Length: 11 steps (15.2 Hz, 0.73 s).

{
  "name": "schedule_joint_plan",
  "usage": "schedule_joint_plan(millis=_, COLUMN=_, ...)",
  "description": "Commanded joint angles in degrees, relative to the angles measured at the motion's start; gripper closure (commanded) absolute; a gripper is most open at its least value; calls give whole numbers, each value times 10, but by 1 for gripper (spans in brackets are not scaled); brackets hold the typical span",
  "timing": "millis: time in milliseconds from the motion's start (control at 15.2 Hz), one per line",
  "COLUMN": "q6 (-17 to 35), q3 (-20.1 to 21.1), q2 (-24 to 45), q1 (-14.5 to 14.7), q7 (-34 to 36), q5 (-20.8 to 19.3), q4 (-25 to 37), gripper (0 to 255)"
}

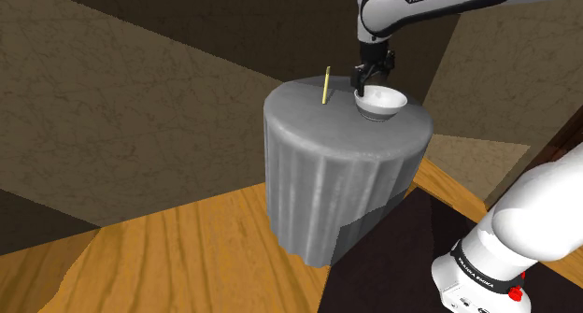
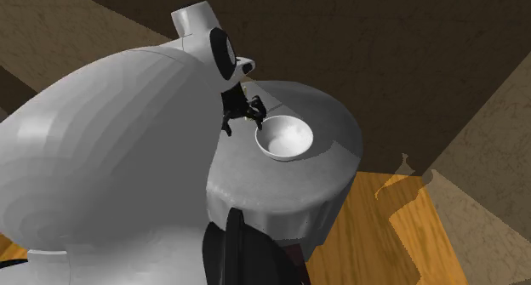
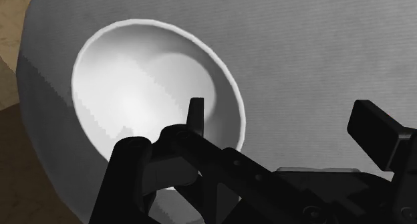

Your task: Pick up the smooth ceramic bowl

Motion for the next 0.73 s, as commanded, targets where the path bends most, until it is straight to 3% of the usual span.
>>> schedule_joint_plan(millis=0, q6=2, q3=1, q2=45, q1=-5, q7=9, q5=-19, q4=27, gripper=0)
schedule_joint_plan(millis=396, q6=-3, q3=-5, q2=179, q1=-14, q7=30, q5=-71, q4=121, gripper=0)
schedule_joint_plan(millis=660, q6=24, q3=-6, q2=187, q1=-14, q7=39, q5=-74, q4=101, gripper=0)
